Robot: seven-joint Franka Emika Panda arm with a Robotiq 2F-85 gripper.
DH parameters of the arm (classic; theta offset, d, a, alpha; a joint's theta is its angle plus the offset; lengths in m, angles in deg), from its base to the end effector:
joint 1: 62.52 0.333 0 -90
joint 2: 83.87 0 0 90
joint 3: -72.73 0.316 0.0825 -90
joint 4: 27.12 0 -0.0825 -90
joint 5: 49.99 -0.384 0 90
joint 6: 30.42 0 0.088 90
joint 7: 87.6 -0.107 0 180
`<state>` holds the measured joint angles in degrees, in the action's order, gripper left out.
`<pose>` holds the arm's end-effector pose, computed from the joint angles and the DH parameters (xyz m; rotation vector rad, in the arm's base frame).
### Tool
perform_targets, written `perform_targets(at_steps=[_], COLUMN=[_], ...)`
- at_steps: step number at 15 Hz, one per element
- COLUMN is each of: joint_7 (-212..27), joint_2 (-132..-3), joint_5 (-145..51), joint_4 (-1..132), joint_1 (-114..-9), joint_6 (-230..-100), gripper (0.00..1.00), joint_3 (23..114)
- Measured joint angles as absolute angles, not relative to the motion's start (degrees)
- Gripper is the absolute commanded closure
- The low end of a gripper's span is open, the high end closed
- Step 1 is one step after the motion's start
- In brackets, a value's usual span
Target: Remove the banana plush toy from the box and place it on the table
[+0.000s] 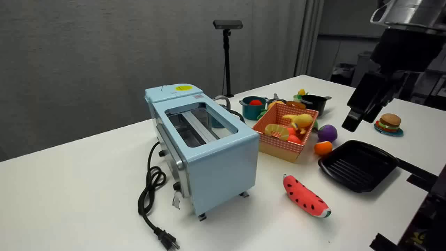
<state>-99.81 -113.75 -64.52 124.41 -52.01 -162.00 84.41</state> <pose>0.3603 0.1515 0.4227 -2.9884 -0.0052 -0.2018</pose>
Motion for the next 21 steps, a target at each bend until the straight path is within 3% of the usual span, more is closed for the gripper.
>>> perform_targets(at_steps=[21], joint_7=[-99.63], joint_2=[-112.26], joint_5=[-59.45], joint_4=[122.68], joint_1=[-54.42], joint_6=[-162.14], gripper=[0.00], joint_3=[82.83])
